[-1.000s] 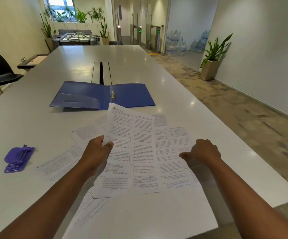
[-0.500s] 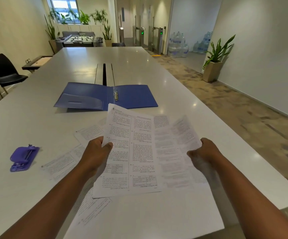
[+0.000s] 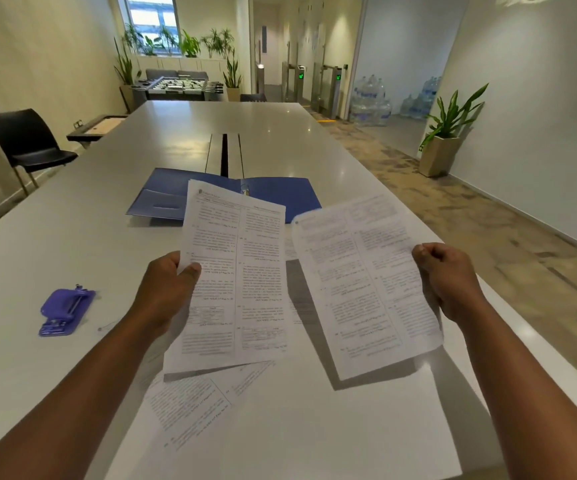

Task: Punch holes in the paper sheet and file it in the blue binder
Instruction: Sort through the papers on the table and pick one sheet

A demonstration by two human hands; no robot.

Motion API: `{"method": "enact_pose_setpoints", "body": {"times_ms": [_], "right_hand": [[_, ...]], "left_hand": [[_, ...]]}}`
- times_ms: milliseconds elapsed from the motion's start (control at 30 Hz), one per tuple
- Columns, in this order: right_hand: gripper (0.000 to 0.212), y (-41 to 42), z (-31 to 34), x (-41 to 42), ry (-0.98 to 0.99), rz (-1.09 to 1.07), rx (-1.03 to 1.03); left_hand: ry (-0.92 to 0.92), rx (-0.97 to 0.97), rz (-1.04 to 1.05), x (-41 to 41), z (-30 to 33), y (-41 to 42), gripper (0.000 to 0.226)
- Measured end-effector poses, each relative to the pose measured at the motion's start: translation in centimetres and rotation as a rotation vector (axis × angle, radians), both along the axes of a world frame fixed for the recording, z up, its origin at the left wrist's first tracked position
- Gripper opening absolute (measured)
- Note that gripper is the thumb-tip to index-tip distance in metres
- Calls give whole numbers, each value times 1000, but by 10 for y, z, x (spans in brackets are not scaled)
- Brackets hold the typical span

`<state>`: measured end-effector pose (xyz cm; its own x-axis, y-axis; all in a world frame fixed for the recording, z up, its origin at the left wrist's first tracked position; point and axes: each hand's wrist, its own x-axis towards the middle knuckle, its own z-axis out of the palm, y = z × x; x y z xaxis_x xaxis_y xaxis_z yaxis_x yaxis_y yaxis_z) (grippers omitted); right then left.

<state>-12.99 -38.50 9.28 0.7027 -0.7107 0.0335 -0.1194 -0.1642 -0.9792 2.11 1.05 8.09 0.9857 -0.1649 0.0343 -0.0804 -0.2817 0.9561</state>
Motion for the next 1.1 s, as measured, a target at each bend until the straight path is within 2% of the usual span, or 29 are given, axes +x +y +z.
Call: {"method": "enact_pose_setpoints", "body": {"times_ms": [100, 233, 300, 467, 633, 800, 867, 967, 1100], "right_hand": [[20, 16, 7, 8, -60, 69, 95], [14, 43, 9, 22, -120, 188, 235], [12, 58, 8, 29, -137, 248, 310], [15, 89, 11, 41, -151, 419, 421], [23, 109, 11, 50, -155, 461, 435], [35, 121, 16, 55, -215, 458, 337], [35, 125, 19, 56, -245, 468, 291], [24, 127, 21, 57, -300, 472, 266], [24, 126, 25, 61, -392, 489, 227]], "left_hand": [[20, -71, -21, -1, 5, -3, 7], [141, -220, -87, -6, 10, -11, 11], [178, -283, -127, -9, 13, -15, 19], [164, -352, -258, -16, 21, -22, 30], [113, -369, -260, -16, 27, -21, 27], [147, -564, -204, -21, 34, -20, 39], [77, -508, -209, -22, 41, -22, 41], [-119, -309, -125, -21, 48, -23, 32], [-246, -341, -46, -20, 53, -25, 20]]}}
